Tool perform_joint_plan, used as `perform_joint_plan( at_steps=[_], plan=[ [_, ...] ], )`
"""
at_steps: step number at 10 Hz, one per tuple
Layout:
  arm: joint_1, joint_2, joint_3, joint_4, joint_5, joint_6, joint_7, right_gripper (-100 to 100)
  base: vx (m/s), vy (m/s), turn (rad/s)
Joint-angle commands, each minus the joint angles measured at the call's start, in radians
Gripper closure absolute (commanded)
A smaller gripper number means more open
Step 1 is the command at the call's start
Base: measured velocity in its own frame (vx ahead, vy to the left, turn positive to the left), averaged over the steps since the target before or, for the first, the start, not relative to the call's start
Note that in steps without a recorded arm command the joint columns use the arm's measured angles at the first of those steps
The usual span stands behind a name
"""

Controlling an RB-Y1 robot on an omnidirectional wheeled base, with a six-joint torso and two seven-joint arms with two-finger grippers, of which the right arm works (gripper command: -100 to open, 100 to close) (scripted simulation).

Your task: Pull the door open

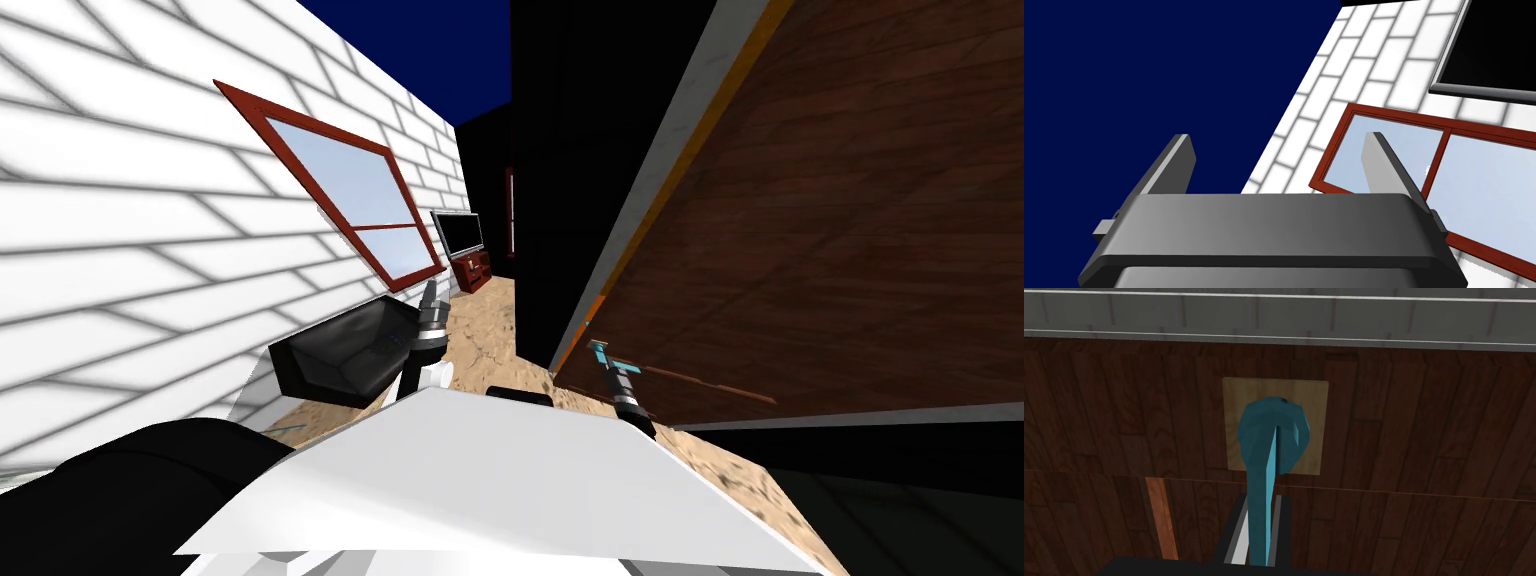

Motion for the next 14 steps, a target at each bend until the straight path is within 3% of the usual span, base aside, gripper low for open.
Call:
perform_joint_plan(
  at_steps=[1,4,5,6,14],
  plan=[
    [0.021,-0.016,0.012,0.004,0.011,-0.034,-0.025,100,-0.193,-0.055,0.168],
    [0.048,-0.039,0.027,0.005,0.025,-0.069,-0.057,100,-0.214,-0.047,0.129],
    [0.037,-0.035,0.026,0.013,0.023,-0.063,-0.05,100,-0.095,-0.012,0.022],
    [0.056,-0.045,0.03,0.023,0.031,-0.094,-0.066,100,-0.144,-0.052,0.177],
    [0.123,-0.088,0.041,0.051,0.056,-0.213,-0.118,100,-0.196,-0.053,0.145]
  ],
)
